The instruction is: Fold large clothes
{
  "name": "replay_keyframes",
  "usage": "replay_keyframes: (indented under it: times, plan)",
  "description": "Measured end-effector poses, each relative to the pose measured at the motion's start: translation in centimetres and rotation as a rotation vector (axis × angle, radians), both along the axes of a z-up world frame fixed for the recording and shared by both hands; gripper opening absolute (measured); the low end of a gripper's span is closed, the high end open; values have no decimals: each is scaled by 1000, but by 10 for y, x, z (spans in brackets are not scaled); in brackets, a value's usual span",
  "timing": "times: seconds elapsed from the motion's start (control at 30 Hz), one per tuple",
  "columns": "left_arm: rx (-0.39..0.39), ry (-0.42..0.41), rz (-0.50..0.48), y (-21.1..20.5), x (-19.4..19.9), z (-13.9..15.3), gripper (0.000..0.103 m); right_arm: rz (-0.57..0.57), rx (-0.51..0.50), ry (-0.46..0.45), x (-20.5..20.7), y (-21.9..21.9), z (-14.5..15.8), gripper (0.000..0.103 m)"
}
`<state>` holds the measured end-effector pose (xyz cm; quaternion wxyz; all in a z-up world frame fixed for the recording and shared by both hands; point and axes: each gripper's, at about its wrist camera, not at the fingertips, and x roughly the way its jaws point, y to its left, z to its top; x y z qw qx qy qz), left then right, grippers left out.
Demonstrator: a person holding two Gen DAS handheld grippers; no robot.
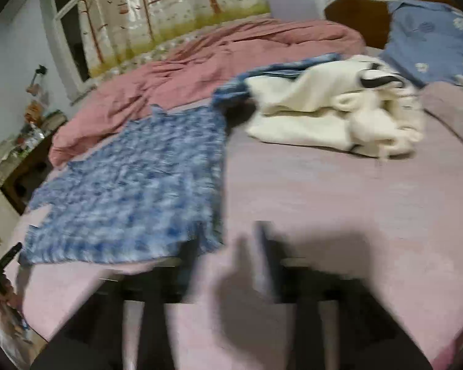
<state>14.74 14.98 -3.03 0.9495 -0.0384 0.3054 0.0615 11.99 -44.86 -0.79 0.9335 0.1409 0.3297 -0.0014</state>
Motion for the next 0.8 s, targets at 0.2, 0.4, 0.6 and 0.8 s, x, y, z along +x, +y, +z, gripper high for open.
replay_keyframes:
  times: [0.2, 0.4, 0.6, 0.8]
  plan:
    - [60, 64, -5, -2, 17, -4, 76, 100, -98, 66, 51, 37, -18, 60]
    - [67, 154, -44, 2, 24, -30, 71, 30, -163, 94, 46, 45, -34, 5]
    - [37, 116, -86, 7, 11, -16, 52, 37, -138, 47, 10, 33, -14, 4]
    - [-27, 146, -108, 15, 15, -37, 41, 33, -118, 136, 10, 25, -45, 4]
